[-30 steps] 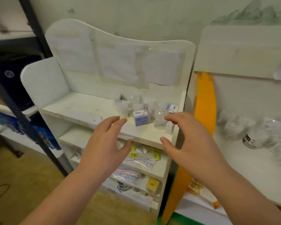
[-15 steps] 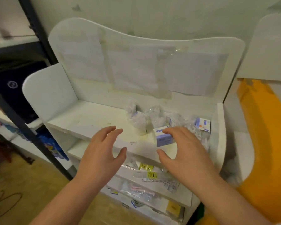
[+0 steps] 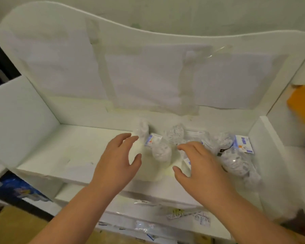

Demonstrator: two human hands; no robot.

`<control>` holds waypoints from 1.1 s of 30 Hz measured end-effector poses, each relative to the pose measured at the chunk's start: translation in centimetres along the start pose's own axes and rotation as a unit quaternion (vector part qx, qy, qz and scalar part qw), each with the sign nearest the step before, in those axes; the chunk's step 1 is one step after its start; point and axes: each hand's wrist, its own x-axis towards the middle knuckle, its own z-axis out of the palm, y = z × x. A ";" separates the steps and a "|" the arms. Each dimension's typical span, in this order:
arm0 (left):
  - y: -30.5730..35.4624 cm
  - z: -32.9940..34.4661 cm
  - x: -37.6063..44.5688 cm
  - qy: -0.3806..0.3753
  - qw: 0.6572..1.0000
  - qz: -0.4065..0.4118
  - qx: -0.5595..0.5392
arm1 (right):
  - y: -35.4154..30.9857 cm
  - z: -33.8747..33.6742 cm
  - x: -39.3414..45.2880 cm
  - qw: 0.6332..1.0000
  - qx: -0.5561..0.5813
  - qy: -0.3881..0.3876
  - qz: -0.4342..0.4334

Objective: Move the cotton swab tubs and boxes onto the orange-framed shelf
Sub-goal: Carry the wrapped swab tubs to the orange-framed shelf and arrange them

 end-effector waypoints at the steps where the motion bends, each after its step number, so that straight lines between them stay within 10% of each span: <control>1: -0.9 0.1 1.0 -0.005 1.000 0.012 -0.003 | -0.7 0.6 0.8 1.000 -0.005 -0.002 0.005; 18: -7.2 5.3 10.8 -0.074 0.976 0.120 -0.163 | -5.4 7.5 4.7 0.986 -0.045 -0.012 0.159; 33: -6.9 2.0 10.2 0.019 0.971 0.133 -0.197 | -6.6 3.6 1.6 0.980 0.005 0.133 0.146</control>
